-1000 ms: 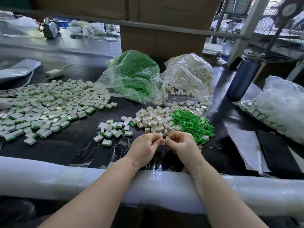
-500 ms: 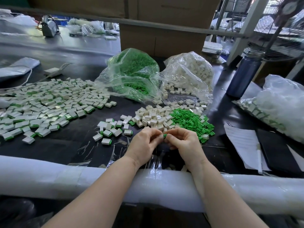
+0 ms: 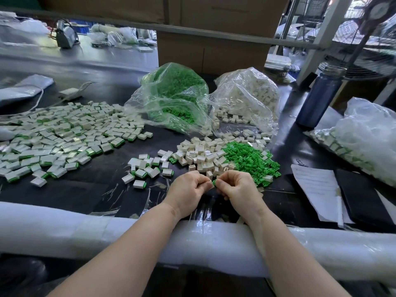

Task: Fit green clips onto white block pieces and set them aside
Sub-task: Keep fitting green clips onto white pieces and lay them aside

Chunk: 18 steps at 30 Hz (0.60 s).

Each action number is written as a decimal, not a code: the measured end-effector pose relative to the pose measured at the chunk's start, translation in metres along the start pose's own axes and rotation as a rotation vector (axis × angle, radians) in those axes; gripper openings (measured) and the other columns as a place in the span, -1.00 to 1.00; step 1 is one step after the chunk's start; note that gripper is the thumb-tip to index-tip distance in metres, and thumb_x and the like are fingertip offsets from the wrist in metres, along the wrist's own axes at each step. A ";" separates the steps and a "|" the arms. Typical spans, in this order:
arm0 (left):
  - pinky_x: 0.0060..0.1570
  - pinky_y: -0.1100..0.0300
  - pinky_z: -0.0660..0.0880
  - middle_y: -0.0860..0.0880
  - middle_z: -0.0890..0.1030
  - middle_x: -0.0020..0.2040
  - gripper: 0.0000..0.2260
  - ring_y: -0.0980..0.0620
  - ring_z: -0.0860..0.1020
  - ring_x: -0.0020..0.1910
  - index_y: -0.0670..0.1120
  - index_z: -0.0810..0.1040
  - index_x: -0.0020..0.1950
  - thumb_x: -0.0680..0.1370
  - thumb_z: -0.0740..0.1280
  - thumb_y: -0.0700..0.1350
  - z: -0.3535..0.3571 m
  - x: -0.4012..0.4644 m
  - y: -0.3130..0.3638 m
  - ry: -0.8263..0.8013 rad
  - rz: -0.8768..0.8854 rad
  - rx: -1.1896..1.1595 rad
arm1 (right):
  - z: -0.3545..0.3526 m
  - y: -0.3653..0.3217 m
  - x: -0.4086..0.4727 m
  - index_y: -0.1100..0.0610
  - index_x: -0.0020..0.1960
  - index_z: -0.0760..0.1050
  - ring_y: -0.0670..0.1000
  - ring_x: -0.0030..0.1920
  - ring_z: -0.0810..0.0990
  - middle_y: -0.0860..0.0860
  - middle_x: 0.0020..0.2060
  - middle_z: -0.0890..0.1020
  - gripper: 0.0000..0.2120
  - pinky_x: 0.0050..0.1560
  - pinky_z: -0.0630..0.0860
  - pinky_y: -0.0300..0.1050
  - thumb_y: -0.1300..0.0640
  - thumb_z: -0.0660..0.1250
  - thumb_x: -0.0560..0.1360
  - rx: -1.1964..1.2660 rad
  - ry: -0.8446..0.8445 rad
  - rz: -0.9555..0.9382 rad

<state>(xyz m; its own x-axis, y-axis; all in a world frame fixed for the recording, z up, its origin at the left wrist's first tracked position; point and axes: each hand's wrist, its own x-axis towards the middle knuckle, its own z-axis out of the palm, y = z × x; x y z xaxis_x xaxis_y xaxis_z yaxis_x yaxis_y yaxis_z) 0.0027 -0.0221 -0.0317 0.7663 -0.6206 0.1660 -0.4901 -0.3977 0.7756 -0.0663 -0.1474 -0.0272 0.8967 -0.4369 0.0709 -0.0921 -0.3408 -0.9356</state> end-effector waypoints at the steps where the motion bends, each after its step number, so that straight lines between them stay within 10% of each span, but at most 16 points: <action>1: -0.03 0.23 0.40 0.15 0.45 -0.27 -0.87 0.10 0.47 -0.15 -0.13 0.66 -0.03 0.53 0.33 -0.14 0.000 0.000 0.001 -0.007 0.015 0.015 | 0.000 0.000 0.000 0.08 -0.36 0.49 -0.09 -0.46 0.39 0.00 -0.49 0.49 -0.74 -0.37 0.37 -0.21 0.31 0.35 0.46 -0.010 -0.010 -0.001; 18: 0.04 0.05 0.54 0.01 0.64 -0.20 -0.88 0.01 0.60 -0.14 0.08 0.62 -0.07 0.49 0.38 -0.15 -0.001 0.000 0.003 0.020 -0.061 -0.274 | -0.002 -0.004 -0.004 0.17 -0.31 0.54 -0.18 -0.49 0.51 -0.06 -0.52 0.57 -0.83 -0.45 0.44 -0.36 0.36 0.40 0.42 0.258 0.036 -0.027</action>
<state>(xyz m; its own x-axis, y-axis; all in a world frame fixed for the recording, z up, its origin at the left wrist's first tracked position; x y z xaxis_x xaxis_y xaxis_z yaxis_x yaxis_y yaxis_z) 0.0014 -0.0225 -0.0294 0.8002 -0.5869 0.1234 -0.3139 -0.2345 0.9200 -0.0700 -0.1460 -0.0228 0.8811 -0.4611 0.1050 0.0493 -0.1313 -0.9901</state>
